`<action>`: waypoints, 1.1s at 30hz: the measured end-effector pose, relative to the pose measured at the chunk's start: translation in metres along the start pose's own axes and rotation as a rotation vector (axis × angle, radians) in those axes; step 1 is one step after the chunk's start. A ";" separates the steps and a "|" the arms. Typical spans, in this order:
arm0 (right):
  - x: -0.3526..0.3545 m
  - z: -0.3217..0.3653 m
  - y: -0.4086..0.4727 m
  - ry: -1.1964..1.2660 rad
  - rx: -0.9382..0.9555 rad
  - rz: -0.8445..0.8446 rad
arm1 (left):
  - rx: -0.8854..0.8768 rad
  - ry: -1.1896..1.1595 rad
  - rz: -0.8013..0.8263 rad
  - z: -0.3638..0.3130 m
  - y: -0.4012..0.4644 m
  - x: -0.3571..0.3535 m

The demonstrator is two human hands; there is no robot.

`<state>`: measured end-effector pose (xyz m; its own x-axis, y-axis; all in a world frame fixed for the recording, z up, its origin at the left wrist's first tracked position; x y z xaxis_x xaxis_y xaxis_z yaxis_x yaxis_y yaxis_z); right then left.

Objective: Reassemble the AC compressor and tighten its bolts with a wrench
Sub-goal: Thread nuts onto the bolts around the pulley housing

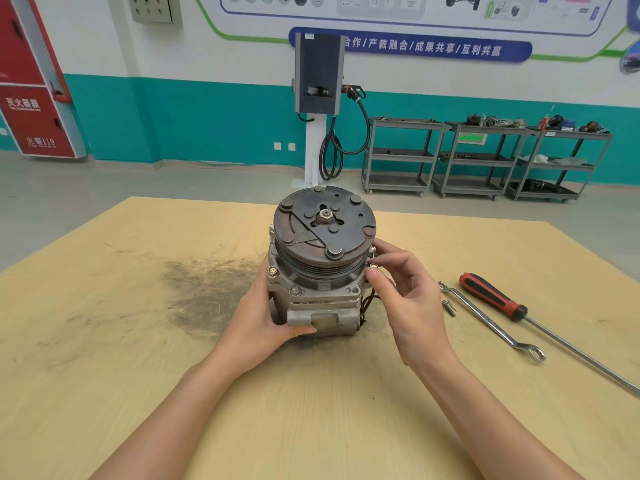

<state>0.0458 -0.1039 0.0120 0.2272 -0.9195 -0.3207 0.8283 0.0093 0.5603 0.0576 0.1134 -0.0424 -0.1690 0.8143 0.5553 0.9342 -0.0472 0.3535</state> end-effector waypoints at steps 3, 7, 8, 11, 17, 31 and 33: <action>0.000 0.001 -0.001 -0.009 0.000 0.021 | -0.003 -0.008 -0.002 -0.001 0.000 0.000; 0.001 0.003 -0.003 -0.036 0.001 0.042 | -0.004 -0.002 0.000 -0.001 0.000 0.000; 0.001 0.003 -0.003 -0.036 0.001 0.043 | -0.003 -0.001 0.001 -0.001 0.000 0.000; 0.001 0.002 -0.001 -0.035 -0.004 0.033 | -0.005 -0.005 0.003 -0.001 0.000 -0.001; 0.002 0.001 0.000 -0.023 -0.008 0.021 | -0.011 -0.012 0.007 -0.001 0.001 -0.001; 0.002 0.001 -0.002 -0.003 -0.004 0.023 | 0.007 0.028 0.002 0.002 0.000 -0.001; 0.002 0.001 -0.003 -0.040 0.012 0.049 | 0.006 0.038 -0.005 0.001 0.000 -0.001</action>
<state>0.0433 -0.1060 0.0106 0.2466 -0.9329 -0.2625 0.8105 0.0501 0.5836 0.0582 0.1134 -0.0438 -0.1858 0.7919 0.5817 0.9351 -0.0393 0.3522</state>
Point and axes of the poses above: each hand's wrist, its own y-axis towards the middle knuckle, its own x-axis out of the back of the hand, z = x × y, the point moved 3 cm from there along y, towards the middle knuckle, and after that the axes turned 11 degrees about y, right-handed, at the moved point
